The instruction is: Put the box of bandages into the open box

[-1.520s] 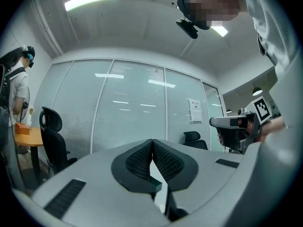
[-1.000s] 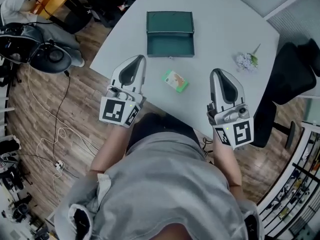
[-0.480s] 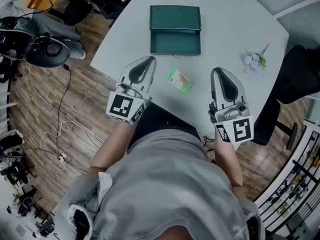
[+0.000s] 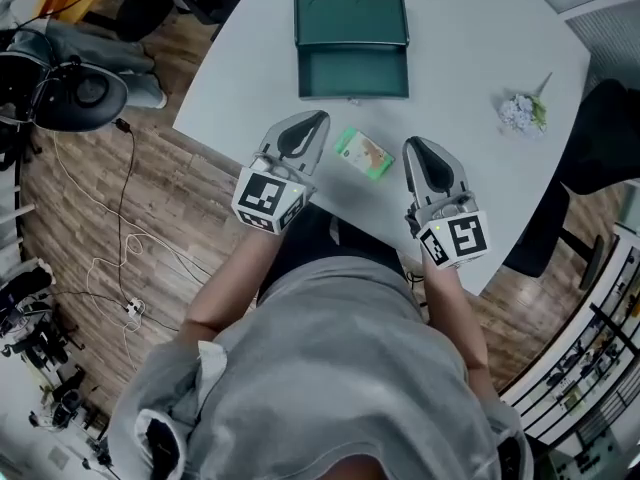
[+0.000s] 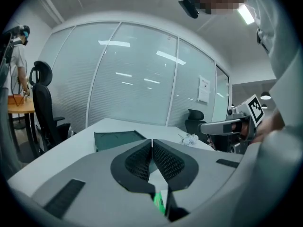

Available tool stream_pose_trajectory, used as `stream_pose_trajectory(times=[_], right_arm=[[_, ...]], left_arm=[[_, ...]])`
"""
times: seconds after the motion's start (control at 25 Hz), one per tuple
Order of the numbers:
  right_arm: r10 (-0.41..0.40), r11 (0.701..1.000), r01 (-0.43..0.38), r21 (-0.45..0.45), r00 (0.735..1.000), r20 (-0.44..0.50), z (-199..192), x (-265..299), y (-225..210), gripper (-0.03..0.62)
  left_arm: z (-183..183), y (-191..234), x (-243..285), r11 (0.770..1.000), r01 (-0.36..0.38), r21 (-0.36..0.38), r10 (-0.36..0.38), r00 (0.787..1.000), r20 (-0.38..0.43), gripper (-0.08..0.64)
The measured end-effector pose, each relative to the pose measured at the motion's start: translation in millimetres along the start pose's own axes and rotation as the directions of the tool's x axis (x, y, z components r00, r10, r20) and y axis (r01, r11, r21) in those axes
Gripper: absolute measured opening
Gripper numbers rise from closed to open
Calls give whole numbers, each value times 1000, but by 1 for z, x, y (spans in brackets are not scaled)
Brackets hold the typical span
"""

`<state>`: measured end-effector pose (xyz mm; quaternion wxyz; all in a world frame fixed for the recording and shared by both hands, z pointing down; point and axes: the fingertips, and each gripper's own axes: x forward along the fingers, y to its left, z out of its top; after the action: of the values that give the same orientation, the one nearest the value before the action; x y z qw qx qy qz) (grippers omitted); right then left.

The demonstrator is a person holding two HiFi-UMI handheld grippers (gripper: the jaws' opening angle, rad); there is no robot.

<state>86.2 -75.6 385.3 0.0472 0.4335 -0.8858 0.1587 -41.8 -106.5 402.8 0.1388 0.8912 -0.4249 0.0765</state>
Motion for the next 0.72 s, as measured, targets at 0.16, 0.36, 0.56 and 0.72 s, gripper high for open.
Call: stream_pose_trajectory(times=[0.16,0.36,0.56,0.72], right_arm=[[-2,999,6,36,993,-116,-54,12,-7,52],[-8,998,25,65,968,-249,-113,17,-16,52],[-17,995,49,88,942,-335,-149,23,-23,55],[-22,994,60,91,929,-370,-163,25,-28,60]], left_arm=[[-51,4,16,996,36,-85,-45,993,-106,25],[-96,4,32,989,63,-136,-91,974,-208,35],[-144,10,42,990,68,-120,-107,928,-357,74],[-171,9,46,986,74,-148,-133,889,-439,101]])
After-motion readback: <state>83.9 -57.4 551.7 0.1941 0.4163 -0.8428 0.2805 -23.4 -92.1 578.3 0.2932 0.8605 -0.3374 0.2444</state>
